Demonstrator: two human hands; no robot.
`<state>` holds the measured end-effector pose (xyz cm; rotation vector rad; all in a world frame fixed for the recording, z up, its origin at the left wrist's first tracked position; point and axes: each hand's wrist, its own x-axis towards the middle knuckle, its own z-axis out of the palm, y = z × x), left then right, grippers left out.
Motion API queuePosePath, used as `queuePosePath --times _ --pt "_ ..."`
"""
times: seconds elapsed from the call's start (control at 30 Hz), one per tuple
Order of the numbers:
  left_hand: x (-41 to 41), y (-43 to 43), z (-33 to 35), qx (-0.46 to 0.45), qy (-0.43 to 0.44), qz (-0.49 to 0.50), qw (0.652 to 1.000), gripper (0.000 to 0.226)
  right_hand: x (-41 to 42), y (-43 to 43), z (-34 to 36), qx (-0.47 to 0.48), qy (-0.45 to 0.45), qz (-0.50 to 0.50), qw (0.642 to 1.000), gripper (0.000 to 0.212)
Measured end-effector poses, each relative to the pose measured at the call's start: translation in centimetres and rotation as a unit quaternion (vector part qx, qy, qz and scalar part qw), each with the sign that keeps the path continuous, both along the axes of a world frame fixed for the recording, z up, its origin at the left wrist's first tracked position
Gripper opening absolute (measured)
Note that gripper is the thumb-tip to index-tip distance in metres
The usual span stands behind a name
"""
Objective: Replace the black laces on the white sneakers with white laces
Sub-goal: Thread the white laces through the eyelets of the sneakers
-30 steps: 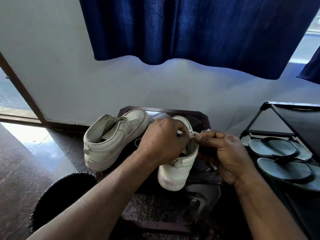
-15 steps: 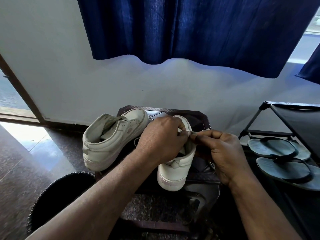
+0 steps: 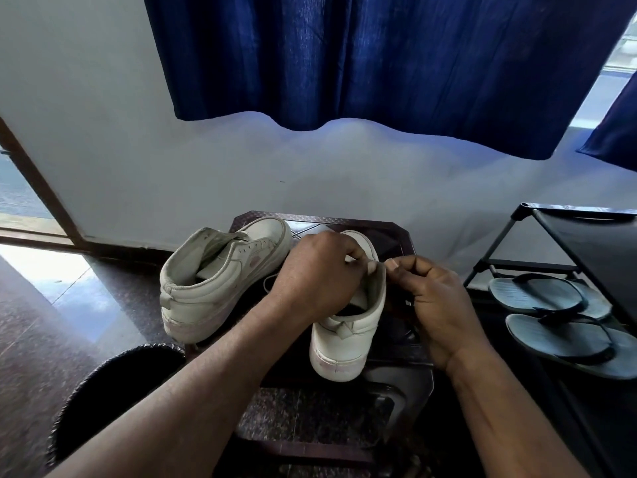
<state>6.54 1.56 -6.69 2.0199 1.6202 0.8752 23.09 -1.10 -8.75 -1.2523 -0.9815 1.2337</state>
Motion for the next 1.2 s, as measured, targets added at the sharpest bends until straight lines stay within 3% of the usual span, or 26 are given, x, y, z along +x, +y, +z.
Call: queuePosePath --times 0.17,0.27,0.4,0.5,0.6,0.73,0.93,1.1,1.2 --pt "-0.1 0.2 -0.3 -0.043 -0.056 0.0 0.998 0.014 -0.2 0.8 -0.8 0.09 -0.226 -0.025 0.97 0.016" --pt "-0.2 0.1 -0.2 -0.05 -0.043 -0.014 0.998 0.013 -0.3 1.0 -1.3 0.106 -0.275 -0.013 0.956 0.018" --pt "-0.8 0.2 -0.2 -0.084 -0.075 -0.039 0.993 0.016 -0.6 1.1 -1.5 0.104 -0.305 -0.011 0.947 0.021" --pt "-1.0 0.3 -0.3 -0.085 -0.101 -0.037 0.991 0.016 -0.1 1.5 -1.3 0.095 -0.329 -0.063 0.938 0.017" --pt "-0.7 0.0 -0.3 -0.08 -0.104 -0.029 0.991 0.016 0.7 1.6 -0.8 0.065 -0.269 -0.092 0.956 0.018" --pt "-0.6 -0.1 -0.4 -0.076 -0.122 -0.03 0.989 0.015 0.6 0.9 -0.4 0.061 -0.15 -0.034 0.986 0.011" --pt "-0.7 -0.2 -0.3 -0.079 -0.132 -0.045 0.987 0.017 0.4 1.1 -0.7 0.074 -0.259 -0.04 0.962 0.017" --pt "-0.9 -0.1 -0.2 -0.114 -0.162 -0.035 0.98 0.019 3.0 1.5 -0.5 0.043 -0.415 -0.158 0.895 0.017" --pt "-0.7 -0.3 -0.1 -0.116 -0.167 -0.031 0.978 0.019 2.4 1.1 -0.4 0.127 -0.388 -0.109 0.906 0.008"
